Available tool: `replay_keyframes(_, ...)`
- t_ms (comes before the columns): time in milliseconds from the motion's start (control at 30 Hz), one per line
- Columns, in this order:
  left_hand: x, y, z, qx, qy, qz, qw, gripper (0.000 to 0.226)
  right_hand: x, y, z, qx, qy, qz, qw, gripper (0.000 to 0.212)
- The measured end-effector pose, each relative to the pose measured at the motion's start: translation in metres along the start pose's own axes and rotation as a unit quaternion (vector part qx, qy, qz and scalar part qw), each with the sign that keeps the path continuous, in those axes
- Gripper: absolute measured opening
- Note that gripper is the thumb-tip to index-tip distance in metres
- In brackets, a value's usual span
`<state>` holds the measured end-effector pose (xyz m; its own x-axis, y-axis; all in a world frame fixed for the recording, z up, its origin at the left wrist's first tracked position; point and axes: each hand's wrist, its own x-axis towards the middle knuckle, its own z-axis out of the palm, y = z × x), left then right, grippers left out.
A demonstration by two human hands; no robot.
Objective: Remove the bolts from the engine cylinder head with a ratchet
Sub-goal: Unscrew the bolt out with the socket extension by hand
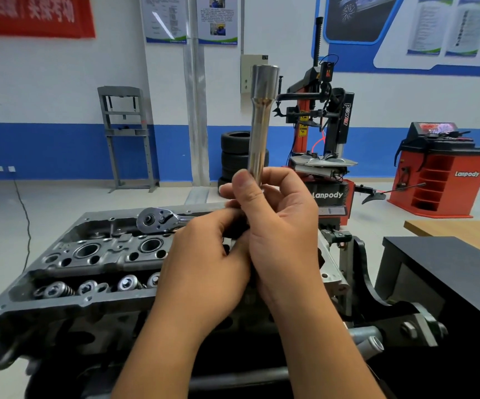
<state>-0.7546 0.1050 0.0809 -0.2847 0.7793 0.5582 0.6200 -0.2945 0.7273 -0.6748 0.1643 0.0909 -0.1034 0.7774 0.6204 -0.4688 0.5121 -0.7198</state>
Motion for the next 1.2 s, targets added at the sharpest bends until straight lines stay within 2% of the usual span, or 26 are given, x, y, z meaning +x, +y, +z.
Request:
replay_keyframes(67,0.0005,0.0001,-0.001,-0.01,-0.003,-0.004,1.0,0.035,0.0004,-0.0003,-0.0007,0.0,-0.006,-0.001,1.0,0.016)
replay_keyframes(200,0.0004,-0.0021,0.0019,0.003,0.046,-0.018,0.999,0.029,0.0,-0.0022,0.0001,0.004,-0.017,0.014,1.0,0.023)
replay_keyframes(333,0.0002,-0.0013,0.003,0.017,0.067,-0.024,0.997,0.048,-0.0009,-0.0027,-0.0002,0.007,-0.008,0.017,1.0,0.028)
replay_keyframes(467,0.0012,-0.002,0.0015,-0.005,0.01,-0.001,1.0,0.032,-0.0004,-0.0014,-0.0011,-0.004,-0.007,0.009,1.0,0.025)
replay_keyframes(567,0.0021,-0.0015,-0.0006,-0.023,-0.01,-0.007,1.0,0.029,-0.0002,-0.0007,-0.0013,-0.015,-0.007,0.006,1.0,0.025)
replay_keyframes(700,0.0012,-0.0015,0.0025,-0.003,0.05,-0.021,0.999,0.027,0.0012,-0.001,0.0,-0.008,-0.017,0.028,0.999,0.029)
replay_keyframes(833,-0.0003,-0.0011,0.0033,0.011,0.078,-0.044,0.996,0.038,-0.0001,-0.0026,-0.0004,0.015,-0.016,0.023,1.0,0.024)
replay_keyframes(933,-0.0004,-0.0012,0.0026,0.017,0.058,-0.036,0.998,0.043,-0.0006,-0.0023,-0.0005,0.008,-0.017,0.008,1.0,0.024)
replay_keyframes(1100,0.0013,-0.002,-0.0034,-0.023,-0.032,-0.027,0.999,0.031,-0.0001,-0.001,-0.0001,0.003,-0.022,-0.003,1.0,0.025)
replay_keyframes(1200,0.0011,-0.0022,-0.0036,-0.013,-0.023,-0.023,0.999,0.034,0.0003,-0.0016,0.0,0.009,-0.015,0.003,1.0,0.026)
